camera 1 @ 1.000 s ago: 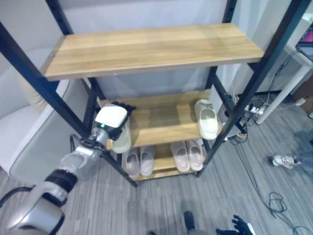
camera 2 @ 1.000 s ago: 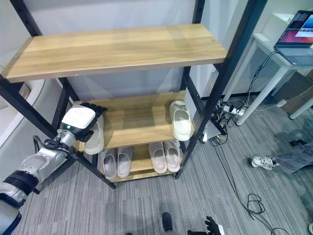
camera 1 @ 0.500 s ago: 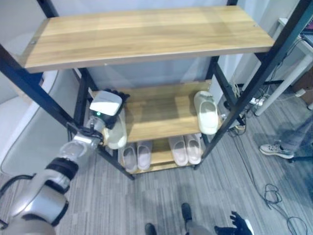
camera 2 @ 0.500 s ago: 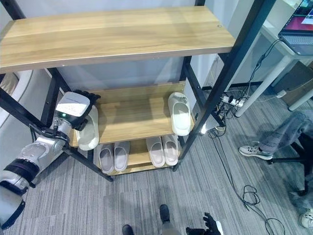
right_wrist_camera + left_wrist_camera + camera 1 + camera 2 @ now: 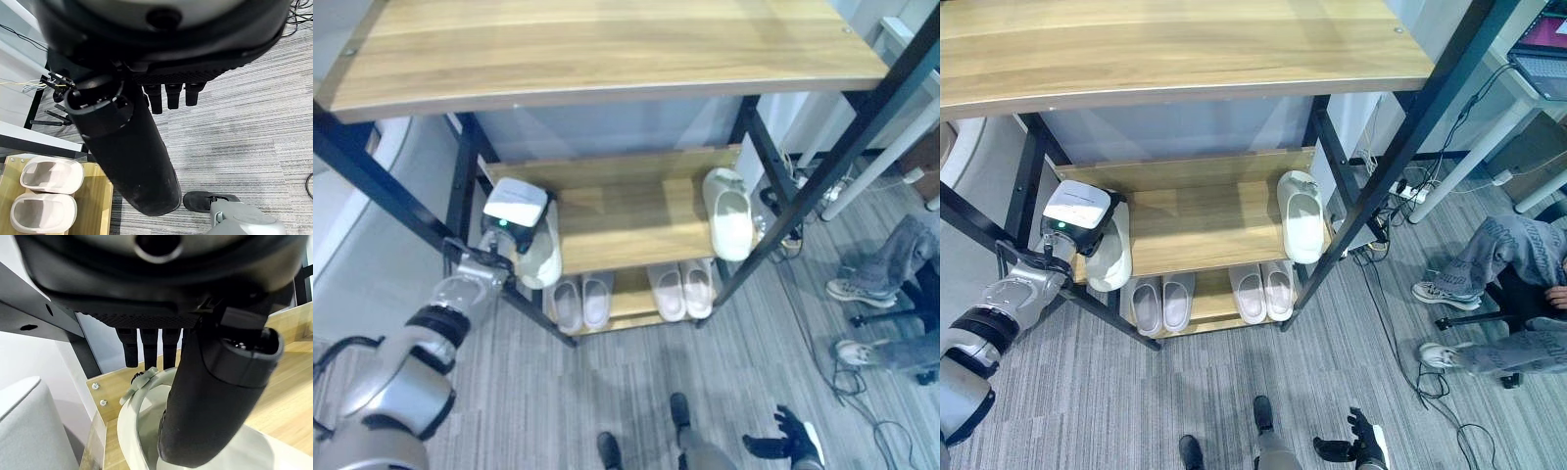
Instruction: Arrange the slippers neatly on the shoe rack.
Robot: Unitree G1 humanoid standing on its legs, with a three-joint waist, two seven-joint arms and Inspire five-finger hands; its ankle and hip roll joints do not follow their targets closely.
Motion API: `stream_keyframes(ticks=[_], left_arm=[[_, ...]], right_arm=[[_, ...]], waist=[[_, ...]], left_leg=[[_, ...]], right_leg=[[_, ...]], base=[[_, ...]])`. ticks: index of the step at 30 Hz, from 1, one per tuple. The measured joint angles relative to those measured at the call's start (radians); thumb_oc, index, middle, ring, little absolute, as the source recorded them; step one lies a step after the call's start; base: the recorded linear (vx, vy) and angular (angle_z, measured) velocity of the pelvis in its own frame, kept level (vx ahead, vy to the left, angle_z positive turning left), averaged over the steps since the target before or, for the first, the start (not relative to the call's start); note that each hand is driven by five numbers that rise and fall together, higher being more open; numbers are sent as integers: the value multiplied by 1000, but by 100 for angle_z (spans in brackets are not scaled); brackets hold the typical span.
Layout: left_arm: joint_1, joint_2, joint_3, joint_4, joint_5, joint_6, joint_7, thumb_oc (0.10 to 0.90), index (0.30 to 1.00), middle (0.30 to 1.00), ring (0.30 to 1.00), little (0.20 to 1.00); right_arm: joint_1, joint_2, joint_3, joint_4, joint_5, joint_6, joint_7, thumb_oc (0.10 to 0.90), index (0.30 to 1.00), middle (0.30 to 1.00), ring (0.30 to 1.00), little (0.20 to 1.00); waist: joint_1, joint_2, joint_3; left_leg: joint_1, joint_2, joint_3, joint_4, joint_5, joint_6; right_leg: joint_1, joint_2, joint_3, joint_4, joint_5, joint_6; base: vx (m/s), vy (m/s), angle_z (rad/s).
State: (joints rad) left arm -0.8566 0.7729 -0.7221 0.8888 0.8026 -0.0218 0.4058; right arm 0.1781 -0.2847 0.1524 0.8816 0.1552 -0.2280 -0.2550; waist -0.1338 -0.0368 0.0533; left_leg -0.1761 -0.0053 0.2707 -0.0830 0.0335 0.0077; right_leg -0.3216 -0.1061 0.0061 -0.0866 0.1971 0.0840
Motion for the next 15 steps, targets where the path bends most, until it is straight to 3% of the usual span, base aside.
stream_keyframes(ticks=[1,2,7,15], left_arm=[[-3,-2,1,-1,1,3,6,494,441,441,441,441],[-12,-5,2,-4,4,16,25,402,302,302,302,302],[-80,-23,3,53,-5,33,61,400,300,300,300,300],[-112,-51,16,-24,-12,62,118,400,300,300,300,300]], right_arm=[[0,-8,18,-9,-1,0,-10,800,900,900,900,900],[0,-15,30,-21,-20,-4,-15,800,900,900,900,900],[-19,-15,36,-27,-36,-14,-17,800,900,900,900,900],[-30,-17,62,-31,-38,-23,-40,800,900,900,900,900]], waist=[[1,1,2],[-4,3,6],[-8,11,35],[-19,17,63]], left_leg=[[-4,0,0,0,1,0],[-13,-1,-2,0,4,0],[-20,0,0,0,6,-1],[-52,1,1,0,8,-2]], right_leg=[[-4,0,0,0,1,0],[-12,0,-1,0,3,-1],[-21,2,0,0,6,-2],[-54,2,2,0,9,-2]], base=[[-3,-3,3],[0,0,0],[0,0,0],[0,0,0]])
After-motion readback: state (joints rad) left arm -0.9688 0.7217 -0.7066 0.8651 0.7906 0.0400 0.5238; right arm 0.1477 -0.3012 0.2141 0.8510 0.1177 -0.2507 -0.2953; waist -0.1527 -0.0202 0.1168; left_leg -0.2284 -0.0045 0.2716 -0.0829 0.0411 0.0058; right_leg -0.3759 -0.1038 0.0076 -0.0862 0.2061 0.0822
